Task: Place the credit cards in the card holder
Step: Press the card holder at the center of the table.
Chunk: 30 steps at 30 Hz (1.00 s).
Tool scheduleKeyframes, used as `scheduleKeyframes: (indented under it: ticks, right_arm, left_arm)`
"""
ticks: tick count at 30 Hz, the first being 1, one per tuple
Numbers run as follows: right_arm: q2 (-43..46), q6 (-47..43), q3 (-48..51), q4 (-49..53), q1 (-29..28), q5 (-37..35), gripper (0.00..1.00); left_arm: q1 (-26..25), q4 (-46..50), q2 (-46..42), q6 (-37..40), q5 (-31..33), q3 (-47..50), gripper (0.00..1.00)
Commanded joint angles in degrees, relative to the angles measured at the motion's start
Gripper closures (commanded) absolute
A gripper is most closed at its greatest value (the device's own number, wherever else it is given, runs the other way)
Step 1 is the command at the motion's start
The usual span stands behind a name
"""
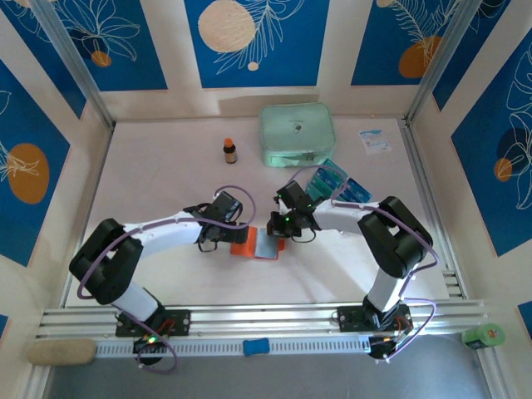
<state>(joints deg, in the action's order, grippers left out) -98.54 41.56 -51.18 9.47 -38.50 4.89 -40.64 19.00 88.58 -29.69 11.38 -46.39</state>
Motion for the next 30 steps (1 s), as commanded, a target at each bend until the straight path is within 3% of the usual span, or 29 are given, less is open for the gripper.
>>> scheduleKeyframes:
  ticks: [1, 7, 17, 30]
  right_arm:
    - [4.5, 0.7, 1.4, 3.1, -0.5, -1.1, 0.92]
    - [7.3, 1.7, 2.8, 4.2, -1.1, -3.1, 0.93]
    - [3.6, 2.1, 3.5, 2.7, -1.2, -3.2, 0.94]
    - [-1.7, 3.3, 1.9, -1.0, -1.3, 1.6, 0.97]
  left_arm:
    - [-0.8, -0.2, -1.7, -0.5, -1.2, 0.8, 0.00]
    - [-1.1, 0.2, -3.1, -0.6, -1.0, 0.5, 0.00]
    - [-1.4, 0.1, -4.3, -0.2, -1.9, 0.0, 0.00]
    - [-1.6, -7.1, -4.6, -0.3, -6.8, 3.7, 0.00]
